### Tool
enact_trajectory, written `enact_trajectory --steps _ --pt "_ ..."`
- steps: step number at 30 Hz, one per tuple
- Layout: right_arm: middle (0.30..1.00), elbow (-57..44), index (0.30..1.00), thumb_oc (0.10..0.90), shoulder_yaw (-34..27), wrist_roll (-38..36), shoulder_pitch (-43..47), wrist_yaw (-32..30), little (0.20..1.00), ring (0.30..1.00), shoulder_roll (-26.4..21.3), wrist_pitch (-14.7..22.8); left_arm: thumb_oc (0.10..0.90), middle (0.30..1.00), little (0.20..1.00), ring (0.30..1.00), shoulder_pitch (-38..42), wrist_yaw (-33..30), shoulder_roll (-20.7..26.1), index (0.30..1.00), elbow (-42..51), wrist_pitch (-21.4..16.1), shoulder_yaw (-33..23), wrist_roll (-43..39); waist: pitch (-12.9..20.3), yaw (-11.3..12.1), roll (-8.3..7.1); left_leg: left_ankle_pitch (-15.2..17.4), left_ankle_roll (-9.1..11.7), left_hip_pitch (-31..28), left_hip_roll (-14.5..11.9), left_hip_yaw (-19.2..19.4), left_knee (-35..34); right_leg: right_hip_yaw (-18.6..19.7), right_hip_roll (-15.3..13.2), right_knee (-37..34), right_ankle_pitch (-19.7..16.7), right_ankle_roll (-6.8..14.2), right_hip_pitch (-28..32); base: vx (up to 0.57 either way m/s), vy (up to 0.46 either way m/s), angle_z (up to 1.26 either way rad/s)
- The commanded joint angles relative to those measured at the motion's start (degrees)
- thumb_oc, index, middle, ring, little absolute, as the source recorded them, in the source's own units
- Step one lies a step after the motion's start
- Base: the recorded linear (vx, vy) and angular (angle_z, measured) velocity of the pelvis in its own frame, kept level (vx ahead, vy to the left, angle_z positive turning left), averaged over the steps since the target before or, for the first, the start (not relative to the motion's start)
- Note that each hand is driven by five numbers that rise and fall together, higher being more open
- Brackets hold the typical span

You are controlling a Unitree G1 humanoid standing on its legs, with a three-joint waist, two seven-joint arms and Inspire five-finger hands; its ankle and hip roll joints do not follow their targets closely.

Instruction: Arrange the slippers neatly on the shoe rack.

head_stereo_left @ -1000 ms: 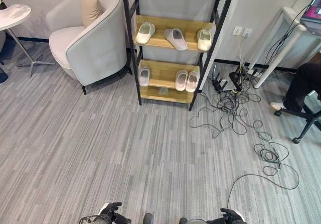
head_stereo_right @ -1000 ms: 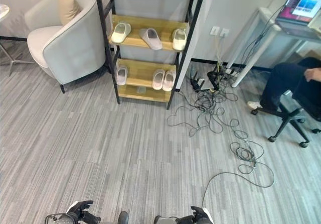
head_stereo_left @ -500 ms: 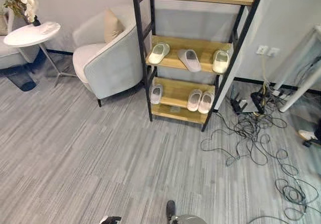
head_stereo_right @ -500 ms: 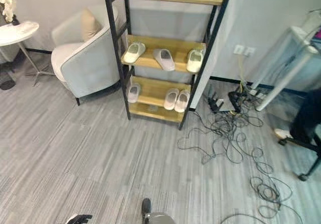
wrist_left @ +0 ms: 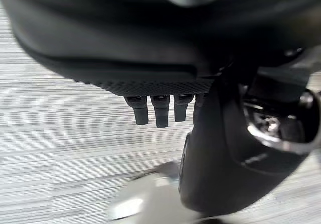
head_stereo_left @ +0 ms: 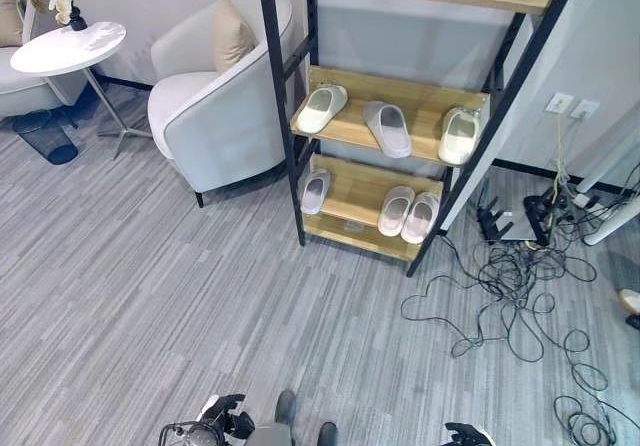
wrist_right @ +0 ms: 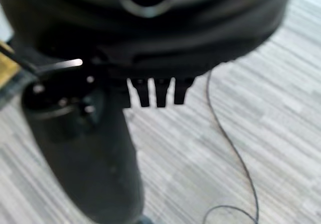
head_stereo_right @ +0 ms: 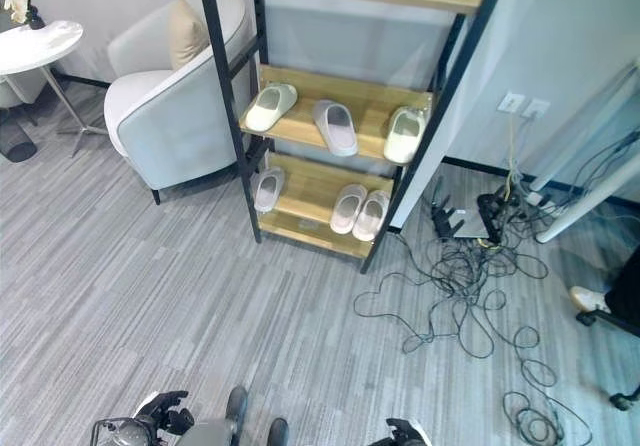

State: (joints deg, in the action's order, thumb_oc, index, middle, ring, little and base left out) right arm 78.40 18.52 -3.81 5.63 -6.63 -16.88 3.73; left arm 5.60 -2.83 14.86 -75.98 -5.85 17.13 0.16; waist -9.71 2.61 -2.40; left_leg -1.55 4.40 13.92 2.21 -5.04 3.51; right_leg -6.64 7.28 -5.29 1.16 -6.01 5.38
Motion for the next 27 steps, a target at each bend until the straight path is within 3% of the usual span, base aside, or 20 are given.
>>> enact_trajectory --steps 1,8,9,10,12,13,16,19,22,24,25,27 --pt "0.9 -1.4 0.9 0.8 -1.5 0.1 -2.8 -1.0 0.9 0.9 -1.1 0.4 0.8 0.9 0.9 0.9 -0.6 1.1 -1.1 0.9 -1.7 -0.6 0.6 1.0 2.7 0.9 -0.63 0.8 -4.3 -2.3 3.1 0.4 2.8 8.7 -5.7 8.6 8.2 7.9 1.2 0.32 0.199 -0.55" --pt "0.9 -1.9 0.9 0.8 -2.1 0.8 -3.1 0.1 0.9 0.9 -0.5 0.4 0.8 0.9 0.9 0.9 -1.0 1.0 -0.4 0.9 -1.7 -0.4 0.0 1.4 4.7 0.7 -1.42 3.5 -6.2 -5.8 4.0 1.4 2.1 9.0 -9.0 14.1 6.5 11.1 0.1 0.22 0.19 -0.29" --pt "0.9 -2.1 0.9 0.8 -2.1 0.7 -2.9 0.0 0.9 0.9 -0.3 0.4 0.8 0.9 0.9 0.9 -0.8 1.0 -0.3 0.9 -1.6 -0.3 0.0 1.4 4.6 0.5 -1.32 3.7 -6.5 -6.4 4.0 1.5 1.8 8.9 -9.4 16.1 5.4 11.6 -0.9 0.17 0.22 -0.2" --pt "0.9 -2.5 0.9 0.8 -2.0 0.8 -2.5 0.1 0.9 0.9 -0.1 0.5 0.8 0.9 0.9 0.9 -0.5 1.0 -0.2 0.9 -1.3 -0.4 0.1 1.2 4.3 0.2 -0.99 4.3 -6.9 -7.2 3.8 1.9 1.7 7.9 -10.5 20.5 2.1 12.7 -3.6 0.11 0.156 -0.03" --pt "0.9 -2.5 0.9 0.8 -2.0 0.8 -2.5 0.1 0.9 0.9 -0.1 0.5 0.8 0.9 0.9 0.9 -0.5 1.0 -0.2 0.9 -1.3 -0.4 0.1 1.2 4.3 0.2 -0.99 4.3 -6.9 -7.1 3.8 2.0 1.8 7.9 -10.5 20.6 2.2 12.7 -3.7 0.13 0.103 0.22" --pt "0.9 -2.5 0.9 0.8 -1.4 1.2 -2.3 -0.1 0.9 0.9 0.1 0.7 0.8 0.9 0.9 0.9 -0.2 0.9 0.1 0.9 -1.3 -0.6 0.6 1.4 4.4 -0.5 -0.44 5.4 -7.1 -9.4 3.3 1.2 0.8 6.3 -9.5 21.2 2.6 11.6 -7.1 0.19 0.103 0.32" --pt "0.9 -2.5 0.9 0.8 -1.2 1.0 -2.2 -0.1 0.9 0.9 0.1 0.7 0.8 0.9 0.9 0.9 -0.1 0.9 0.2 0.9 -1.4 -0.5 0.7 1.3 4.1 -1.3 -0.33 6.3 -7.1 -11.5 3.4 0.3 -0.1 5.1 -7.9 18.8 3.2 10.7 -9.5 0.22 0.064 0.23" --pt "0.9 -2.6 0.9 0.8 -0.5 0.7 -2.1 0.1 0.9 0.9 0.1 0.7 0.8 0.9 0.9 0.9 -0.4 1.2 0.3 0.9 -2.0 -0.6 0.4 1.8 3.0 -3.1 -1.13 8.4 -7.5 -16.6 4.8 -2.1 -1.4 4.5 -4.7 11.4 -0.2 10.5 -14.4 0.24 0.012 0.05" --pt "0.9 -2.8 0.9 0.8 -0.4 1.0 -2.3 0.1 0.9 0.9 0.1 0.5 0.8 0.9 0.9 0.9 -0.3 1.3 0.2 0.9 -2.1 -0.8 0.0 1.6 1.7 -4.4 -1.49 10.3 -7.2 -19.8 5.5 -3.9 -0.7 3.2 -4.2 8.8 -2.6 11.3 -17.1 0.26 0.001 0.22" --pt "0.9 -2.6 0.9 0.8 -0.4 1.0 -2.5 0.0 0.9 0.9 -0.1 0.5 0.8 0.9 0.9 0.9 -0.2 1.4 0.2 0.9 -2.1 -0.9 0.2 1.9 1.5 -4.7 -1.68 11.1 -7.1 -20.3 5.8 -4.5 -0.1 3.7 -4.2 8.0 -2.6 11.2 -16.2 0.23 -0.034 0.42" --pt "0.9 -2.2 0.9 0.8 -0.5 0.7 -3.4 0.1 0.9 0.9 -0.2 0.6 0.8 0.9 0.9 0.9 -0.7 1.4 0.1 0.9 -2.4 -0.9 0.3 2.8 2.4 -4.6 -1.83 12.8 -6.7 -21.8 5.6 -5.0 0.7 5.4 -3.9 7.8 -2.6 9.9 -14.6 0.34 -0.061 0.66" --pt "0.9 -1.6 0.9 0.8 -0.5 0.7 -3.9 0.3 0.9 0.9 -0.2 0.4 0.8 0.9 0.9 0.9 -1.2 1.6 -0.2 0.9 -2.7 -0.8 0.2 3.2 3.6 -4.6 -1.27 12.7 -5.5 -22.9 4.2 -4.7 1.5 5.6 -3.4 7.9 -2.4 9.2 -13.5 0.27 -0.043 0.64"
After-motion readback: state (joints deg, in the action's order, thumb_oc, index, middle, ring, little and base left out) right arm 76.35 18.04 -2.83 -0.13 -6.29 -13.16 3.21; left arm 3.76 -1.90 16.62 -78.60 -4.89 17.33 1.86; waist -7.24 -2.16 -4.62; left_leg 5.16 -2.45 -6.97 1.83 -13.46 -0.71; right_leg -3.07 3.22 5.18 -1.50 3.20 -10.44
